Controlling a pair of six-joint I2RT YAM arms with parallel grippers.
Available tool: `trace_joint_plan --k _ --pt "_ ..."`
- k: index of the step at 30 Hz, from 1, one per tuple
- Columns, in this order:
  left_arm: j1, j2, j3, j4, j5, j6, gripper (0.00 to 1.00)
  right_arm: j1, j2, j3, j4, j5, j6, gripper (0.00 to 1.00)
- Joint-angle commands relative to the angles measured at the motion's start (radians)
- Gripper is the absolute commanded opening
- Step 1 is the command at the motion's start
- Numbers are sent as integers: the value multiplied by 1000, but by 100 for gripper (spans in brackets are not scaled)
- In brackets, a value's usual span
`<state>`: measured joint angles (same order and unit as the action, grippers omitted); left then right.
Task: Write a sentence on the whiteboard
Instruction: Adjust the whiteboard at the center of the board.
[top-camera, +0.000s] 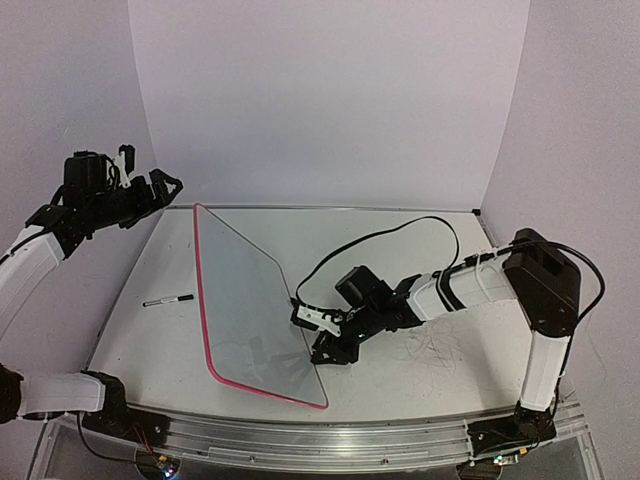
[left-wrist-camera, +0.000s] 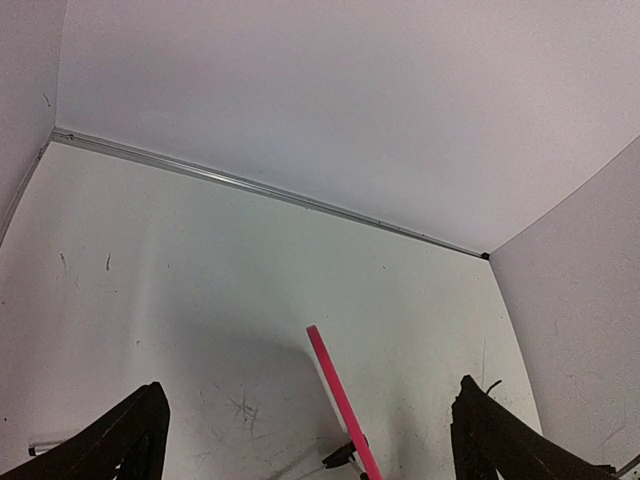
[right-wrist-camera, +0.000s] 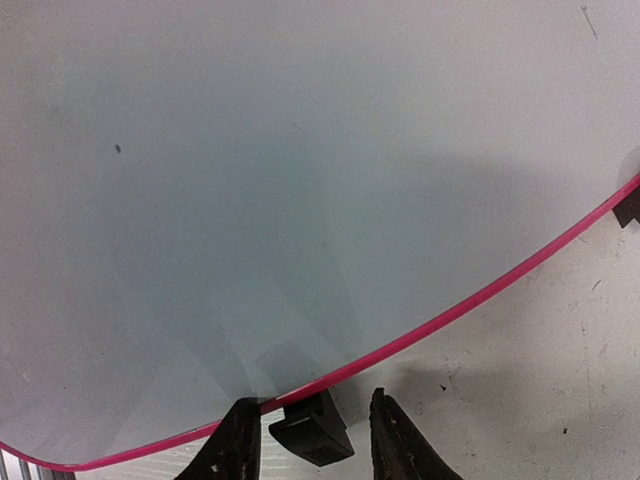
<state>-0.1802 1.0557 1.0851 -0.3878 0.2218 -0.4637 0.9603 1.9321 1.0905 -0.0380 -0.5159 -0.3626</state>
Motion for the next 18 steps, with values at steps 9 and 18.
trace_joint_plan --k 9,18 --pt "4 -14 30 6 -3 11 99 10 3 -22 118 43 16 21" --pt "4 15 49 10 16 -6 99 10 -83 -170 274 178 132 2"
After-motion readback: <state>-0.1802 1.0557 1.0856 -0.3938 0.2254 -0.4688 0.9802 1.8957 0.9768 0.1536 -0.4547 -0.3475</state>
